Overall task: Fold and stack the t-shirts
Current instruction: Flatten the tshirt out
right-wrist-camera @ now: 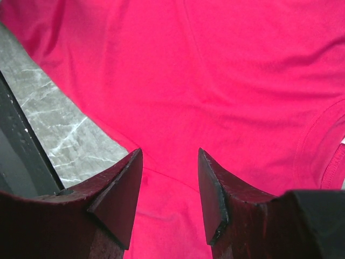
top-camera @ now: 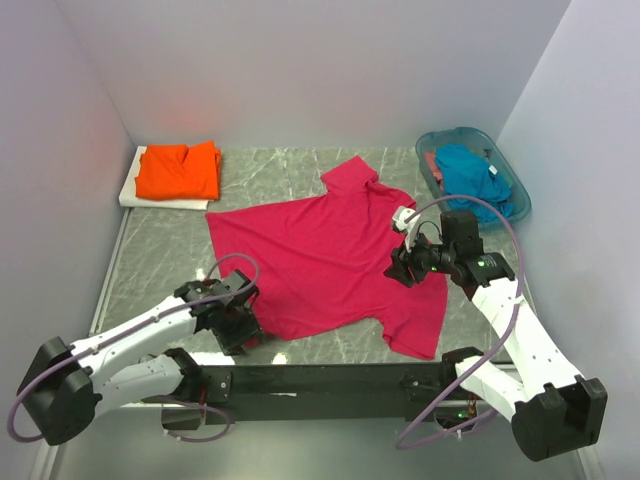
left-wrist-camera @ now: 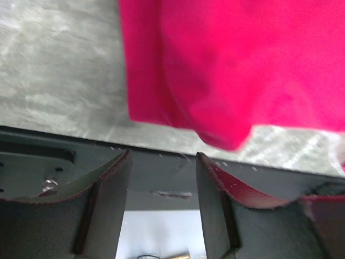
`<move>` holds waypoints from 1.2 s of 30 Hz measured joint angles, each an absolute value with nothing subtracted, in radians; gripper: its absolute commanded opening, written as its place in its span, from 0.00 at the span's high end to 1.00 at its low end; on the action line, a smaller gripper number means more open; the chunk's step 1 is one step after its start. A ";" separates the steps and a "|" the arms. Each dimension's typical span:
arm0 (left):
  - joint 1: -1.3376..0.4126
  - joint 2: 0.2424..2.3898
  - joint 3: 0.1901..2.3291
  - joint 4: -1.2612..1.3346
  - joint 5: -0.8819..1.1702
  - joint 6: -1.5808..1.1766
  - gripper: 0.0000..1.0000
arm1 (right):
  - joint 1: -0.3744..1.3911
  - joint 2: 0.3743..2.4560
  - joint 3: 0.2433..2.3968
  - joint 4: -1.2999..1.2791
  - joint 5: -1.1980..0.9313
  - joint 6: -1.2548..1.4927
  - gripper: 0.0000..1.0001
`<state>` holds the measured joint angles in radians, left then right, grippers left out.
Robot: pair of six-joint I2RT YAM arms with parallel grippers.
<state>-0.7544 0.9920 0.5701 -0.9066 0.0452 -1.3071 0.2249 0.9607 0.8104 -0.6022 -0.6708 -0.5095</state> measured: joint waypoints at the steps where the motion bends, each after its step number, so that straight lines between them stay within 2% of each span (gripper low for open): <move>1: -0.754 1.002 0.562 -0.900 0.042 -1.310 0.43 | 0.225 0.960 0.810 -0.602 -0.670 -0.510 0.47; 8: -0.754 1.111 0.550 -0.878 0.009 -1.322 0.44 | 0.225 0.953 0.809 -0.598 -0.669 -0.510 0.47; 14: -0.754 1.225 0.576 -0.865 -0.033 -1.316 0.50 | 0.224 0.947 0.809 -0.598 -0.666 -0.510 0.47; 17: -0.754 1.264 0.597 -0.875 -0.032 -1.297 0.57 | 0.224 0.940 0.809 -0.598 -0.667 -0.510 0.47; 21: -0.749 1.294 0.616 -0.882 -0.033 -1.270 0.89 | 0.222 0.940 0.809 -0.599 -0.667 -0.513 0.47; 28: -0.706 1.291 0.623 -0.901 -0.032 -1.244 0.91 | 0.220 0.939 0.809 -0.599 -0.675 -0.515 0.47; 32: -0.608 1.171 0.626 -0.926 -0.051 -1.234 0.92 | 0.218 0.938 0.809 -0.604 -0.682 -0.516 0.46; 36: -0.529 1.066 0.654 -0.962 -0.051 -1.206 0.86 | 0.218 0.938 0.809 -0.611 -0.691 -0.521 0.46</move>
